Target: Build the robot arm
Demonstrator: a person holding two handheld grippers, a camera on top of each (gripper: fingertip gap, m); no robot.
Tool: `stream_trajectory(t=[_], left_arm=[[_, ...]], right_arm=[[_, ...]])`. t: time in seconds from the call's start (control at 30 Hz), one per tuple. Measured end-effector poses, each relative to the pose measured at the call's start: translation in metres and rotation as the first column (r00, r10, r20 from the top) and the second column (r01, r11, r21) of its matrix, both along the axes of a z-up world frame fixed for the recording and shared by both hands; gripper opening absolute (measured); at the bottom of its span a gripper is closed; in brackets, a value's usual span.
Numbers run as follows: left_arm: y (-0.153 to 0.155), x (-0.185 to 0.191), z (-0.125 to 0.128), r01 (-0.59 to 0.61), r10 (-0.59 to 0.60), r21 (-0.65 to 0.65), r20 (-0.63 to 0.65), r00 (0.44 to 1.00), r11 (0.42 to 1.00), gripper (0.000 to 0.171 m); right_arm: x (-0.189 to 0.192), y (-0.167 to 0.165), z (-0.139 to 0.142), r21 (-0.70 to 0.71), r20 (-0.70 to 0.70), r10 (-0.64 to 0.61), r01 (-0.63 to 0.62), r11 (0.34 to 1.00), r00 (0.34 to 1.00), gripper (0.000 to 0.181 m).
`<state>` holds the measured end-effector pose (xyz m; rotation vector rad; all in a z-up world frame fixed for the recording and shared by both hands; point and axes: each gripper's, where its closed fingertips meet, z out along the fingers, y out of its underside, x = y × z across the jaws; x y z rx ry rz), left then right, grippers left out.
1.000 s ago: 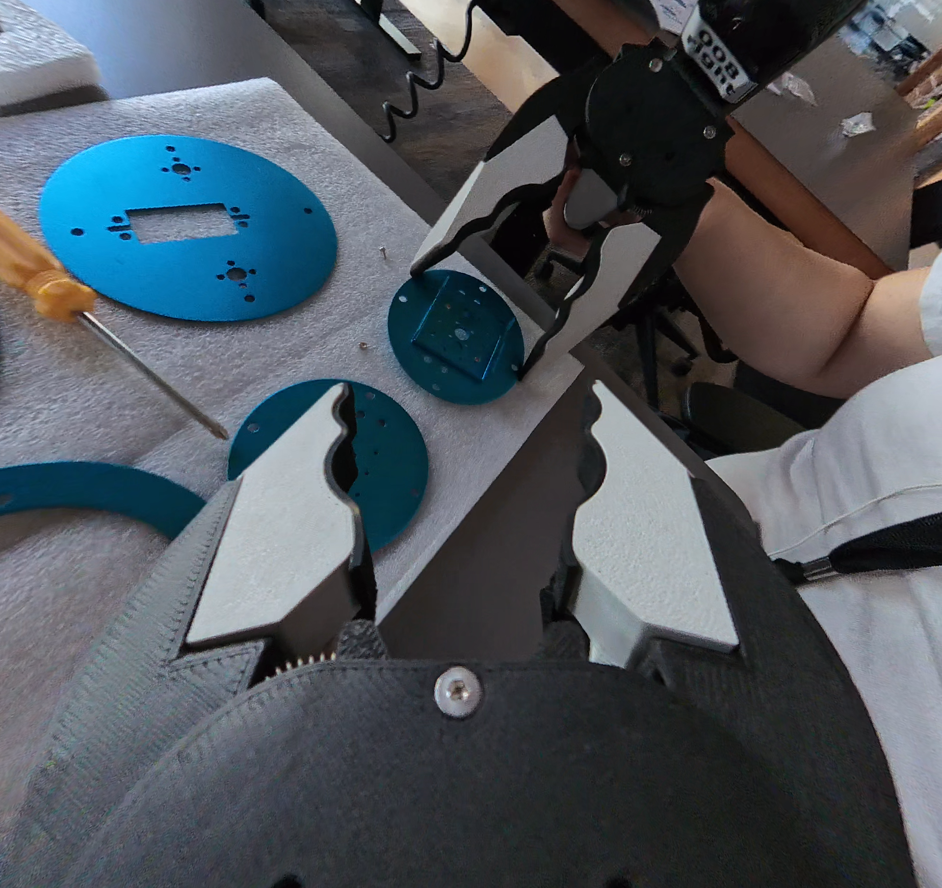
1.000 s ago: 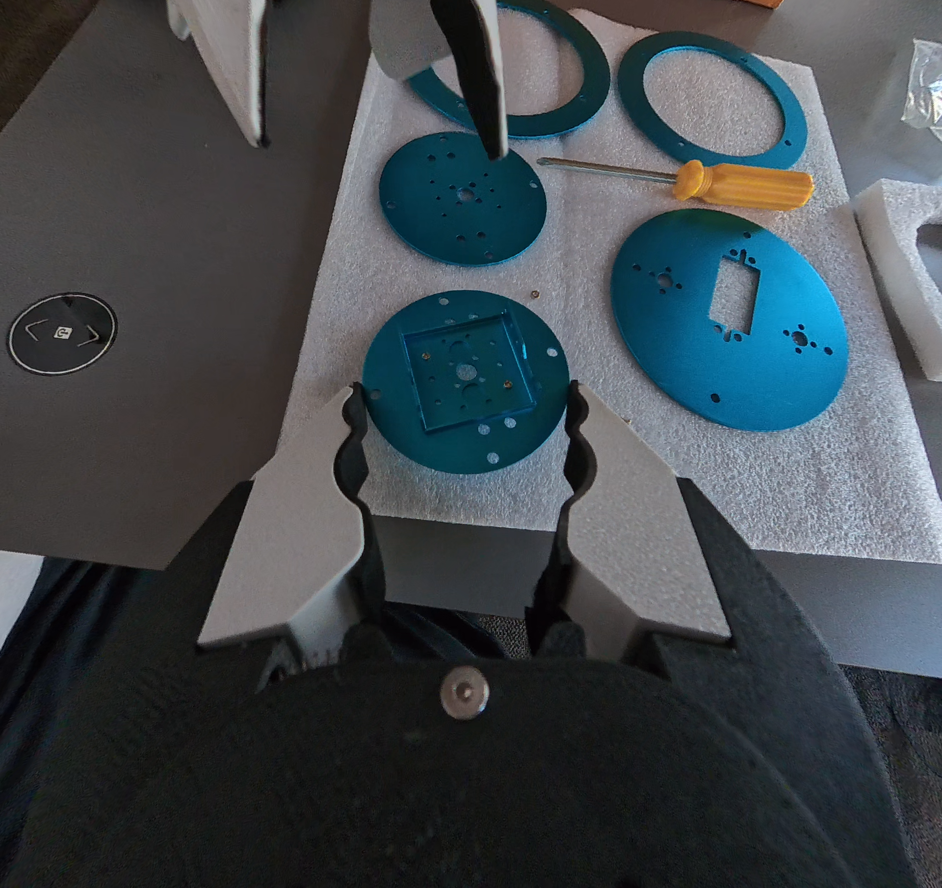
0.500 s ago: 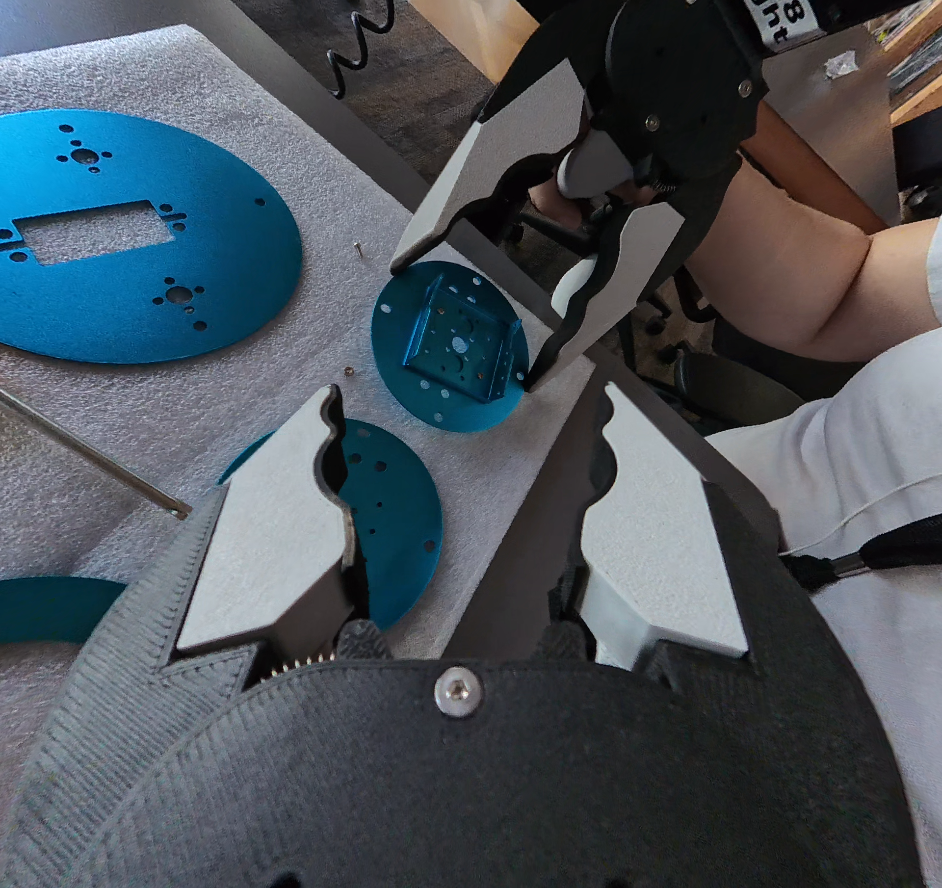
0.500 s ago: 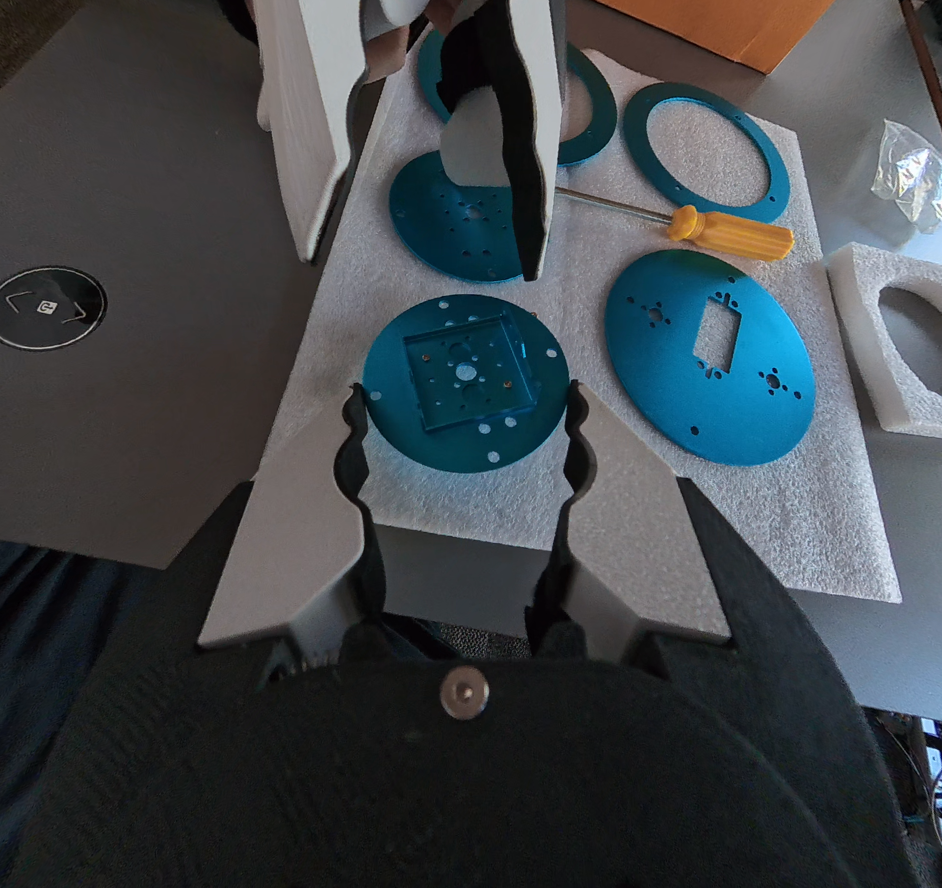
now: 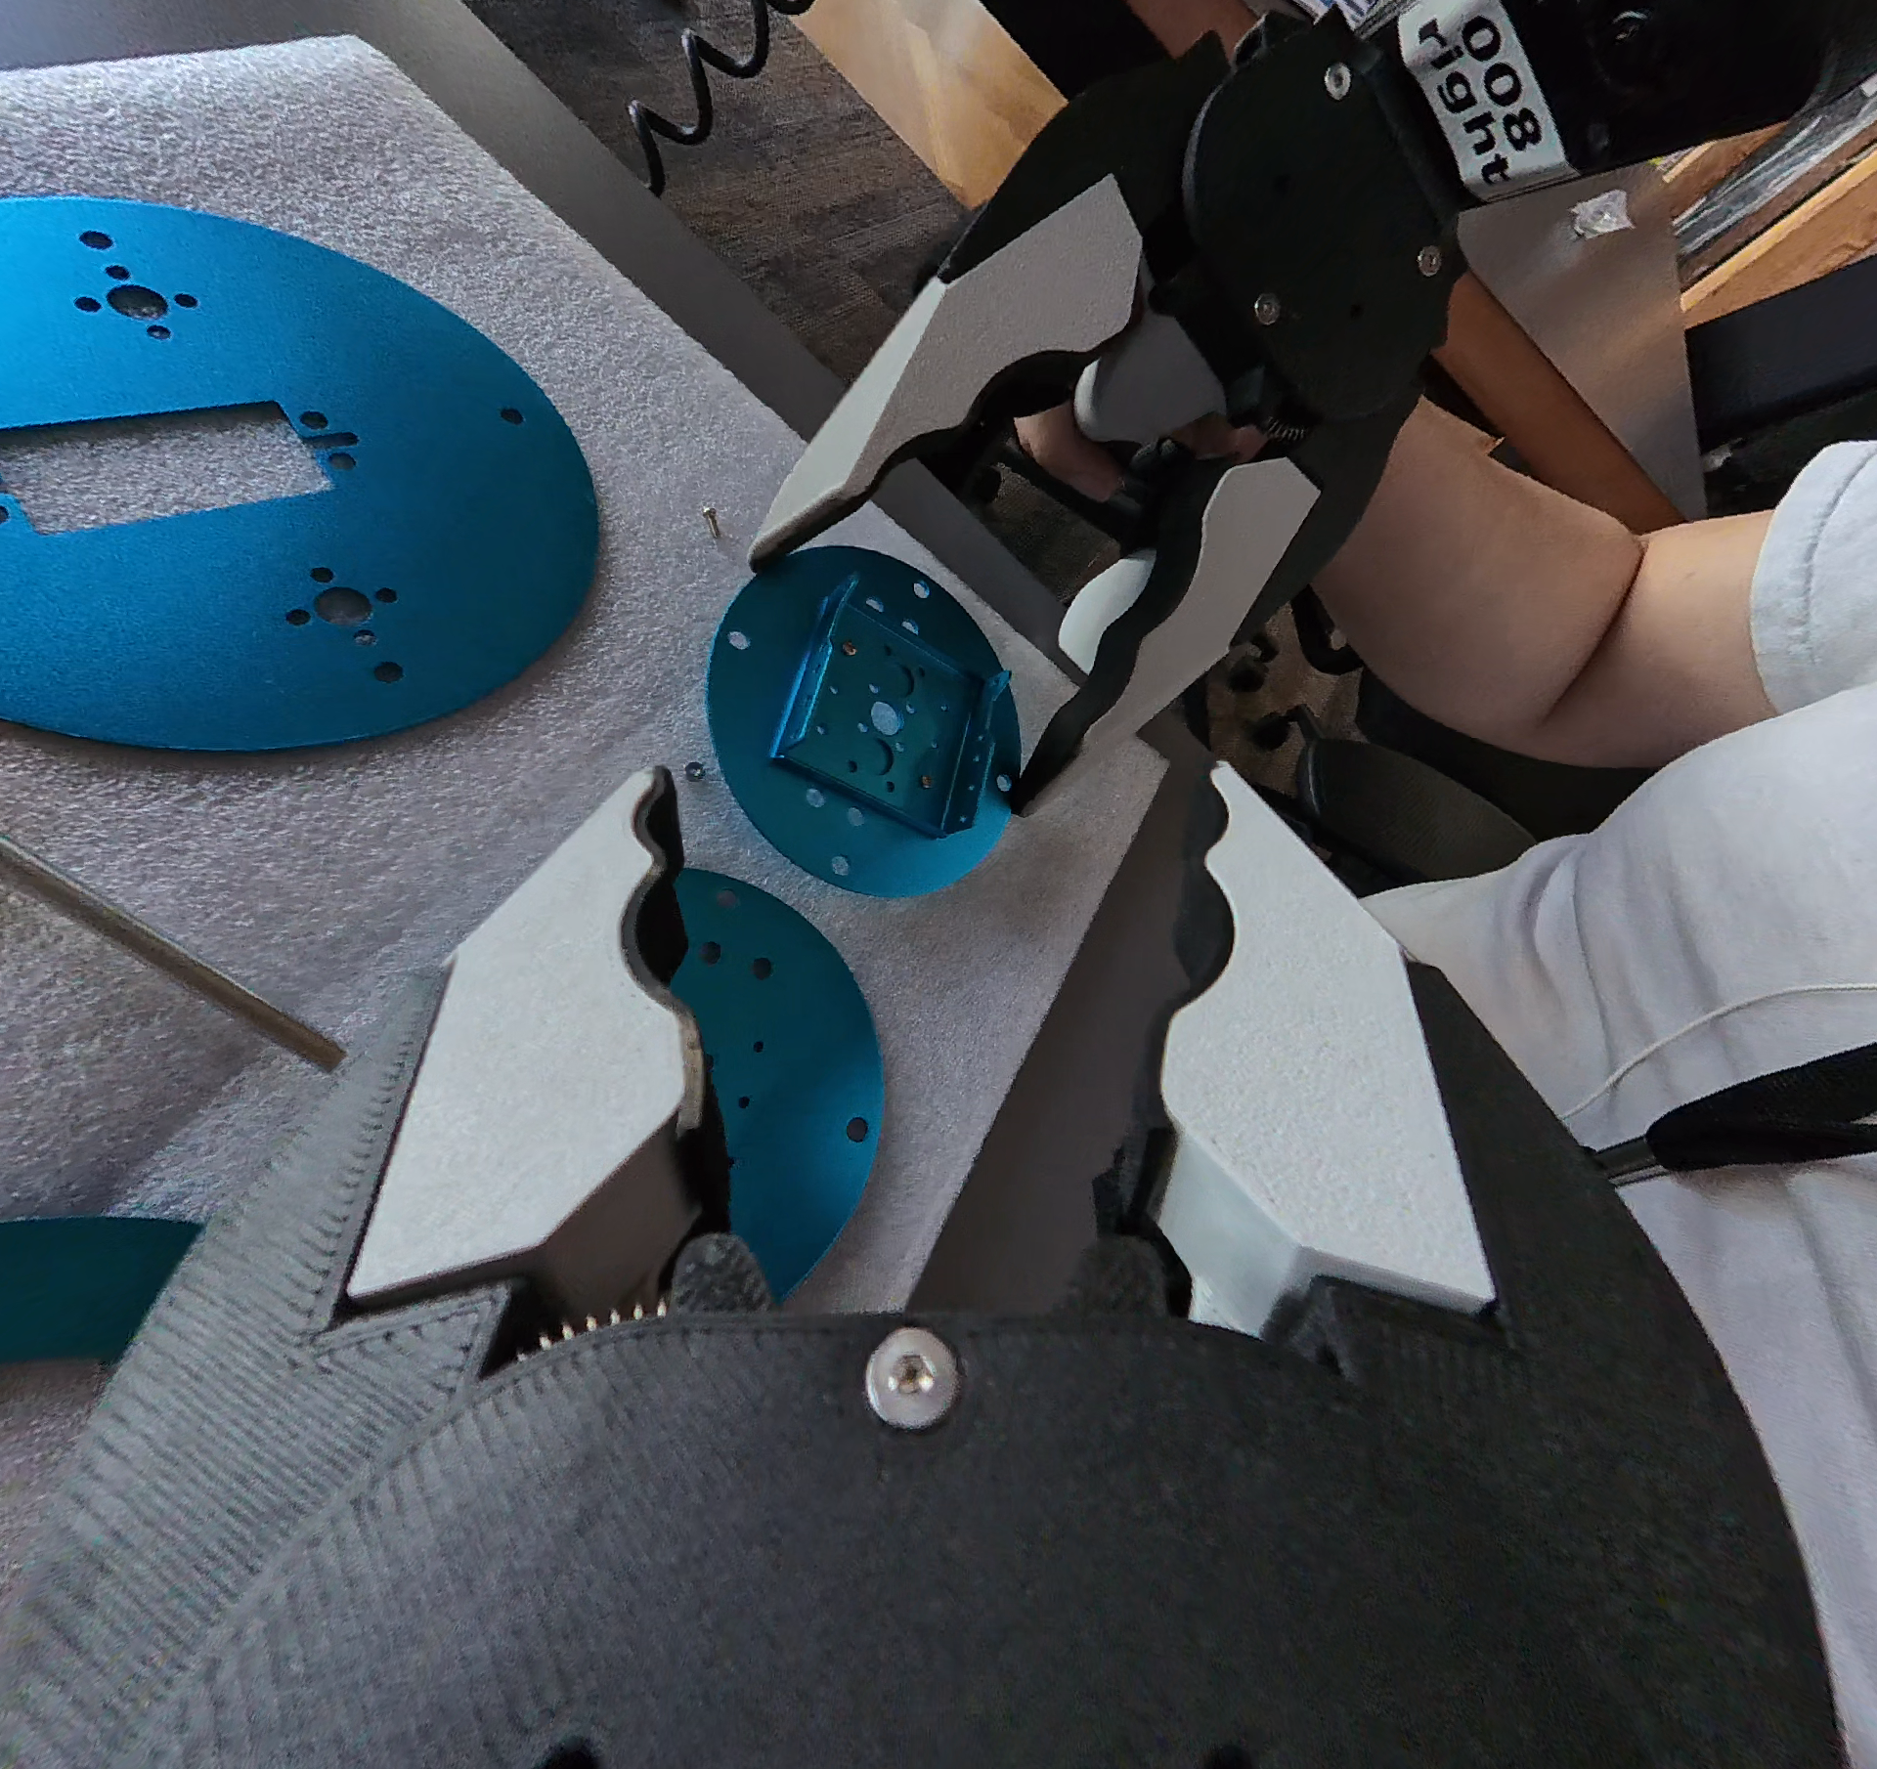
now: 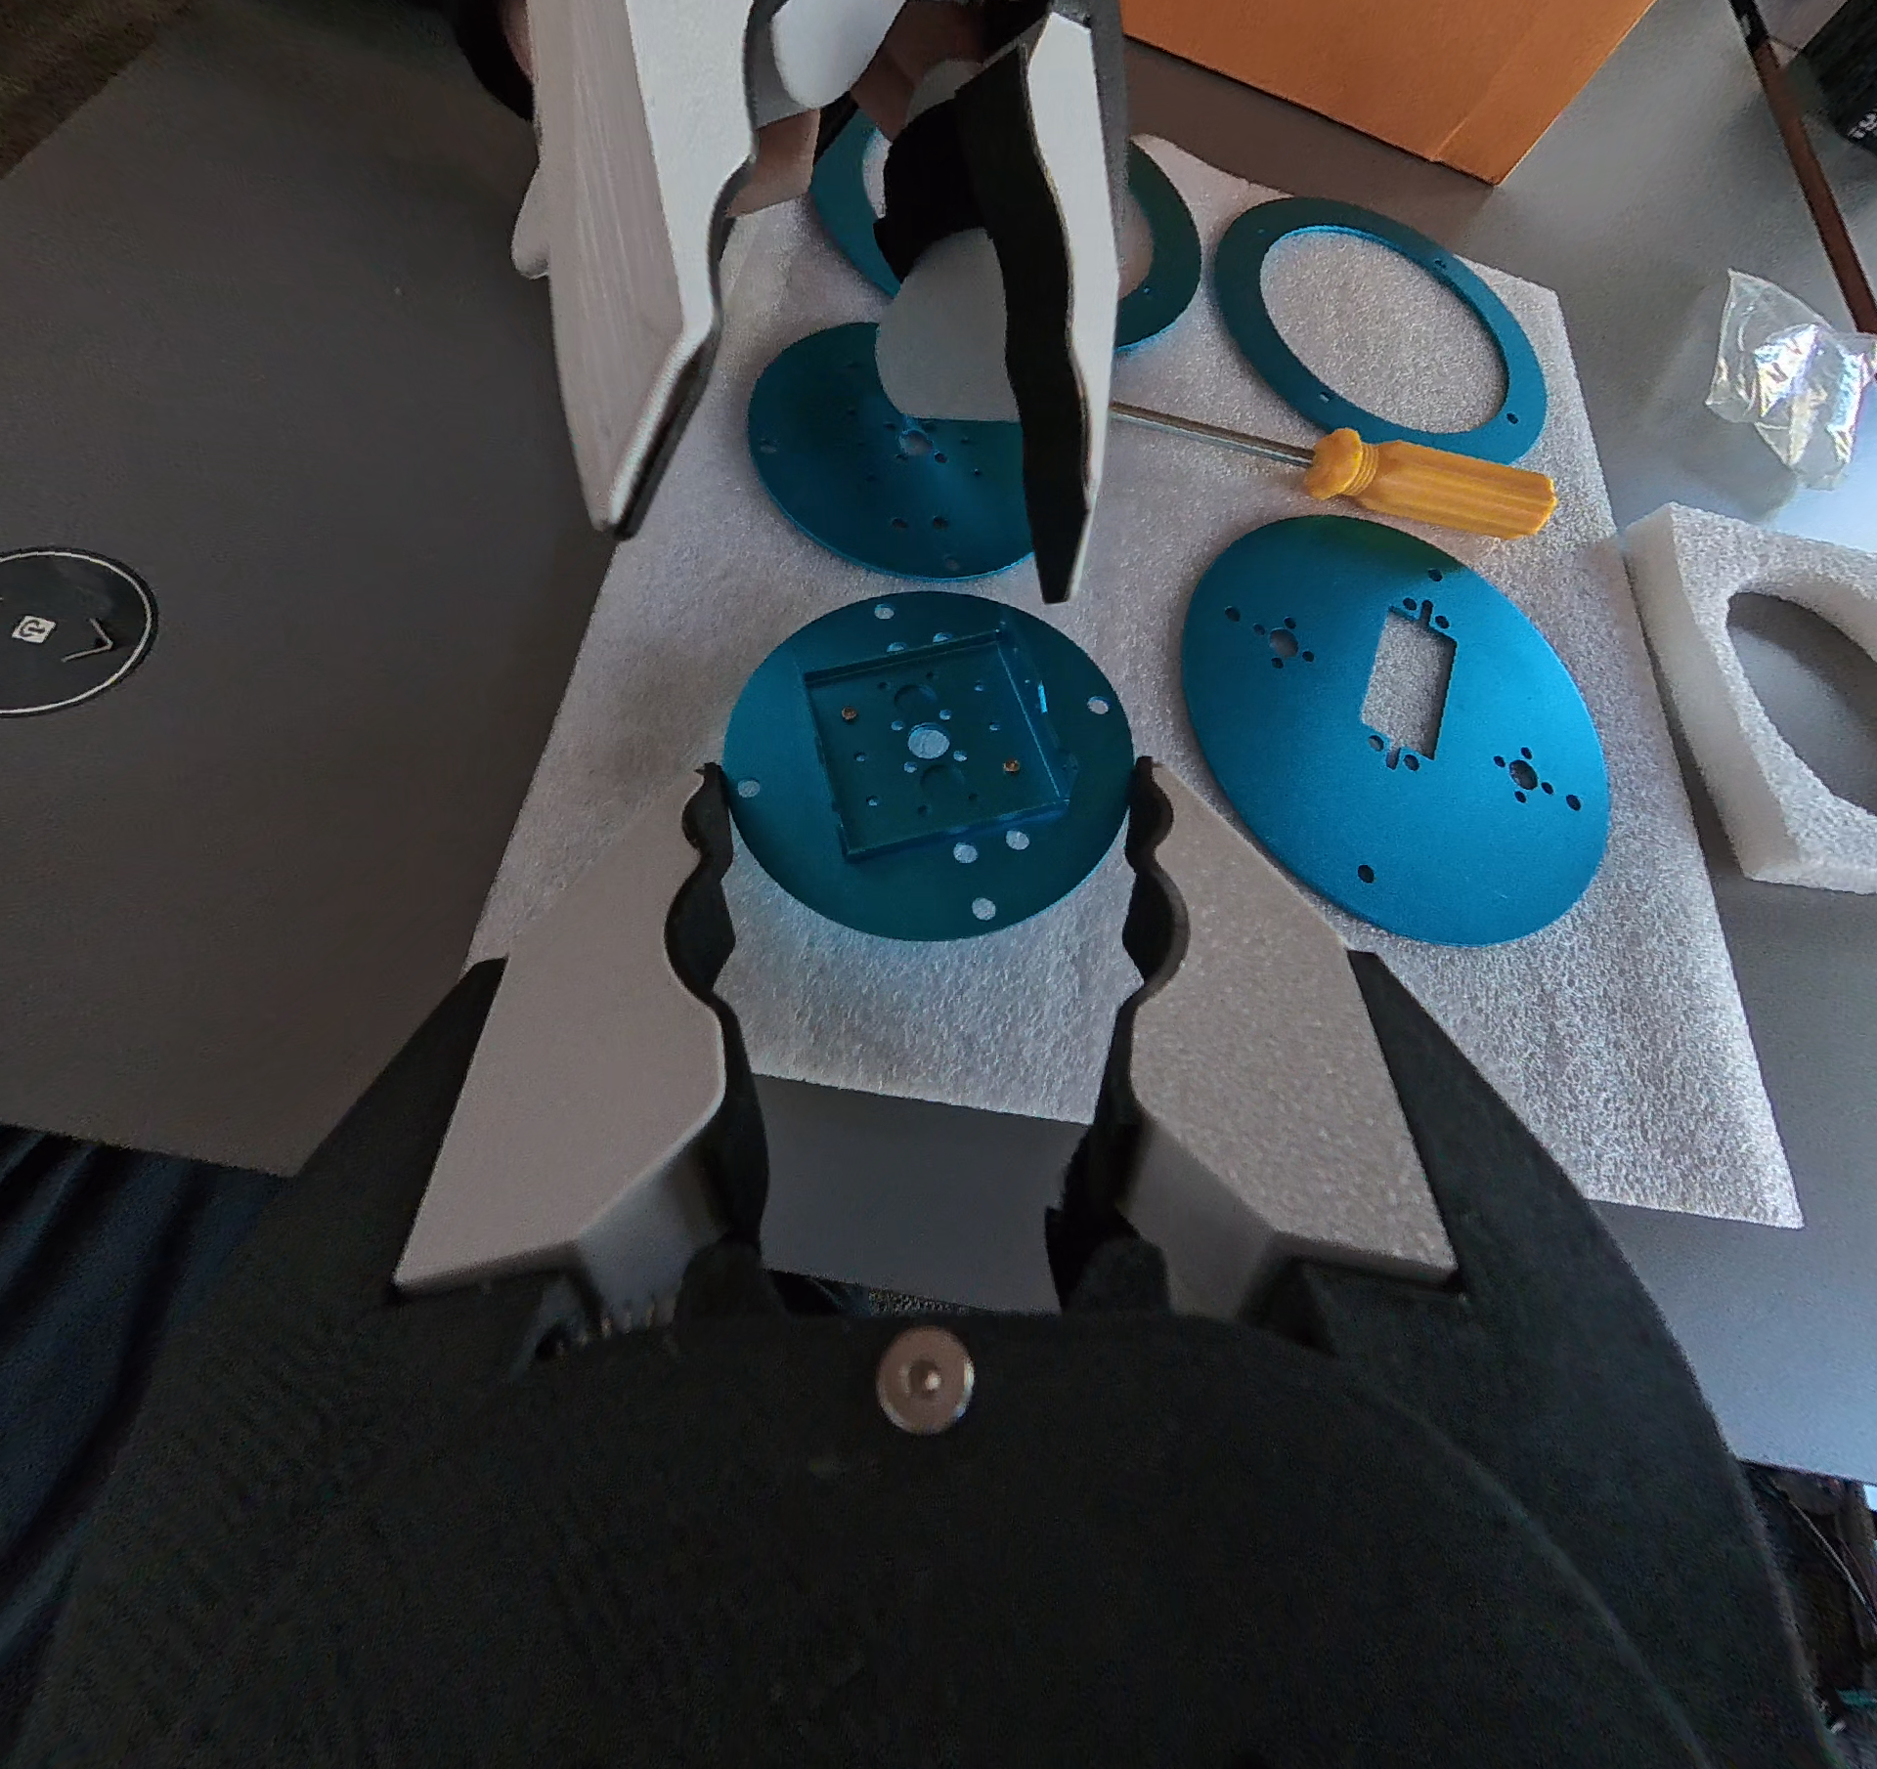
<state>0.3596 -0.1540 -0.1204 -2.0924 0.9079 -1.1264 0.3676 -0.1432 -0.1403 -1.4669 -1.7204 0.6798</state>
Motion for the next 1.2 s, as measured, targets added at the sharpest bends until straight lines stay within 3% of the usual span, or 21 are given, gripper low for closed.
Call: stream_trajectory(t=[0.4, 0.6, 0.73, 0.83, 0.97, 1.07, 1.2], left_arm=[[0.001, -0.002, -0.003, -0.014, 0.015, 0.018, -0.033, 0.999, 1.0, 0.098], [0.002, 0.004, -0.004, 0.007, -0.006, 0.009, -0.037, 0.999, 1.0, 0.097], [0.012, -0.003, -0.007, -0.025, 0.034, 0.076, -0.123, 0.992, 0.997, 0.081], [0.024, -0.013, -0.005, -0.046, 0.086, 0.185, -0.216, 0.973, 0.982, 0.05], [0.034, -0.02, -0.012, 0.007, 0.107, 0.287, -0.377, 0.92, 0.958, 0.028], [0.035, -0.021, -0.025, 0.054, 0.085, 0.281, -0.461, 0.883, 0.958, 0.025], [0.036, -0.016, -0.029, 0.048, 0.079, 0.263, -0.453, 0.888, 0.964, 0.016]], right_arm=[[-0.009, 0.008, 0.001, -0.006, -0.003, 0.005, -0.005, 1.0, 1.0, 0.077], [0.007, 0.007, 0.002, -0.016, 0.0, -0.021, 0.021, 1.0, 1.0, 0.077], [0.019, 0.005, 0.002, -0.026, -0.002, -0.034, 0.034, 0.999, 0.999, 0.077], [0.023, 0.005, 0.001, -0.029, 0.001, -0.043, 0.043, 0.999, 0.999, 0.077], [0.025, 0.004, 0.0, -0.026, 0.0, -0.045, 0.045, 0.999, 0.999, 0.077], [0.025, 0.004, 0.0, -0.027, -0.008, -0.046, 0.046, 0.999, 0.999, 0.077], [0.026, 0.004, -0.001, -0.03, -0.009, -0.043, 0.042, 0.999, 0.999, 0.078]])
